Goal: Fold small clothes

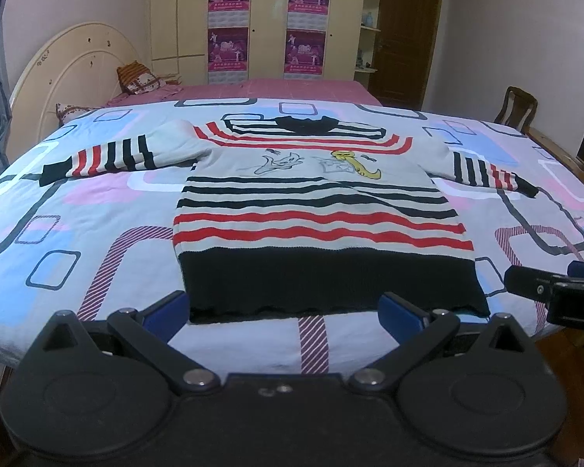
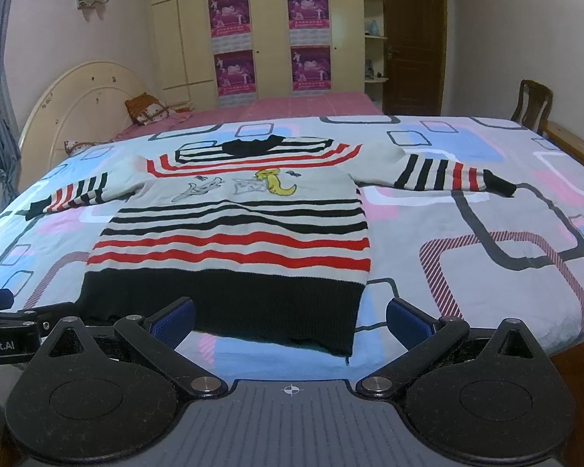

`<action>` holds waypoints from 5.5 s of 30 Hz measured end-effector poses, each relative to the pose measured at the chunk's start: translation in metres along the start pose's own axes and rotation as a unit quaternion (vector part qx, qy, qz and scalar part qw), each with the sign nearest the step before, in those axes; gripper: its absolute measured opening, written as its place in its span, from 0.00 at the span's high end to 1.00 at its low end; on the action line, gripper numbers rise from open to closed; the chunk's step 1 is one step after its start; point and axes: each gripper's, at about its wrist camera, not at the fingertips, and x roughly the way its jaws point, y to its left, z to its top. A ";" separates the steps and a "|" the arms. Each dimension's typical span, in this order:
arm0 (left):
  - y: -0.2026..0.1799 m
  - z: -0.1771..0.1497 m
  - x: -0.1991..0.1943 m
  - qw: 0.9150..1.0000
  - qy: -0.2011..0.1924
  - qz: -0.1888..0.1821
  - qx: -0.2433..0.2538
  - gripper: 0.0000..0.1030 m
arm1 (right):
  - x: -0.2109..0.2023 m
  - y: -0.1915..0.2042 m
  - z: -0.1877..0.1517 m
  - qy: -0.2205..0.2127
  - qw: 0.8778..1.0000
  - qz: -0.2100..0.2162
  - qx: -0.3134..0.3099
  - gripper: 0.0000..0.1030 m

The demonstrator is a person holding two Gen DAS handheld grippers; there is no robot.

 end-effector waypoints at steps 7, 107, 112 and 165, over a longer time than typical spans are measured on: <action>0.000 0.001 0.001 1.000 0.001 0.000 -0.001 0.00 | 0.001 0.002 0.001 0.001 1.000 -0.001 -0.002 0.00; 0.033 0.117 0.125 0.995 -0.001 -0.099 -0.023 0.01 | 0.110 -0.025 0.095 -0.034 0.994 -0.071 0.071 0.00; 0.023 0.128 0.158 0.991 0.015 -0.133 -0.033 0.13 | 0.122 -0.072 0.106 -0.043 0.988 -0.078 0.125 0.00; 0.012 0.197 0.333 0.995 0.085 -0.040 -0.040 0.44 | 0.266 -0.232 0.202 -0.072 0.980 -0.083 0.168 0.93</action>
